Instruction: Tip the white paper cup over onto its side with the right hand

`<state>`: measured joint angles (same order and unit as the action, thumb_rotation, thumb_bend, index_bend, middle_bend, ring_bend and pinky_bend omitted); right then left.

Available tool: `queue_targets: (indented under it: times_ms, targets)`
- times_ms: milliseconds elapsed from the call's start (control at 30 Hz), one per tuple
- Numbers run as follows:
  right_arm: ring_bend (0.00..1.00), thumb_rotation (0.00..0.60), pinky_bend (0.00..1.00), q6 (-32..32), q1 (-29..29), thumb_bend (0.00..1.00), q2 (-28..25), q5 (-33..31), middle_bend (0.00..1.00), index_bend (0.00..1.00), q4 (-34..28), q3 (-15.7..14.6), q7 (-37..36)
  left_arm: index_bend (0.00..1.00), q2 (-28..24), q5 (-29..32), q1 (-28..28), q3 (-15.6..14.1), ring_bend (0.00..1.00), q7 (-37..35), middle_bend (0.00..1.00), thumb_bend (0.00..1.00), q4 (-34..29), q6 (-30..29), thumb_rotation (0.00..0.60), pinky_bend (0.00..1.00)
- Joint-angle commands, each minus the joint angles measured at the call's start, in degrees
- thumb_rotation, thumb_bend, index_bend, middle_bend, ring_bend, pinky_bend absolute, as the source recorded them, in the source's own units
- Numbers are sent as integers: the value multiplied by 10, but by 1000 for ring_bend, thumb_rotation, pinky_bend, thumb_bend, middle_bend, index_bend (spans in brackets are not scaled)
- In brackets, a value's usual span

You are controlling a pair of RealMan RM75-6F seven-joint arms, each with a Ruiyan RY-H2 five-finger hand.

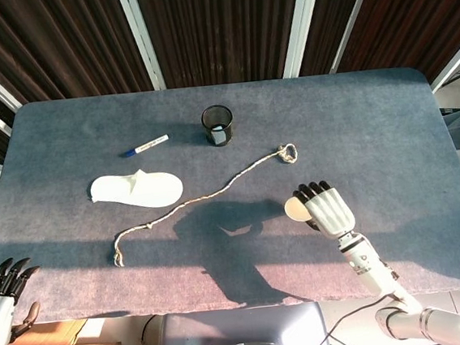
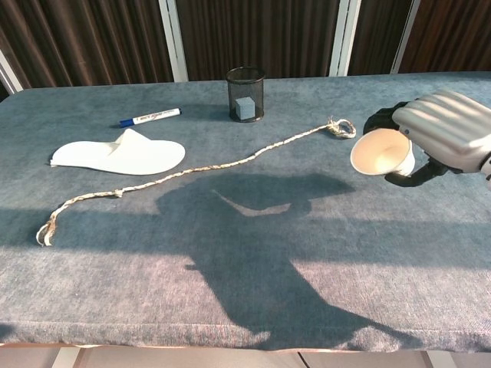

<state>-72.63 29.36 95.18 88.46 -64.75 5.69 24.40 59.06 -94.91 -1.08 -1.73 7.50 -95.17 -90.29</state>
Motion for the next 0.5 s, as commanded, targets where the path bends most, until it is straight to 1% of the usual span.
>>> queue_targets:
  times_ms: [33,233,300,400,433,500]
  targets:
    - [390,600,519,33,-12,548,-60,-11,442,523,-108,-27,226,251,0,1,0,0,95,0,152,343,0,1,600,292]
    - [311,600,443,100,-12,547,-90,-103,430,433,-184,-20,291,252,-1,0,-1,-1,95,2,153,342,-1,3,600,292]
    - [287,600,424,109,-12,547,-93,-124,405,397,-195,-19,302,253,-1,0,-1,-1,95,2,155,342,-2,3,600,293]
    - [254,600,399,117,-11,537,-94,-142,367,353,-200,-18,297,254,-1,-1,0,-1,96,1,156,343,-2,1,600,293]
    - [241,600,388,120,-10,525,-94,-147,354,340,-200,-18,293,254,-1,-1,0,-1,96,1,157,343,-2,2,600,293]
    - [188,600,336,122,-10,470,-92,-154,304,292,-198,-19,285,254,-1,-1,0,-1,98,1,158,343,-2,2,600,293]
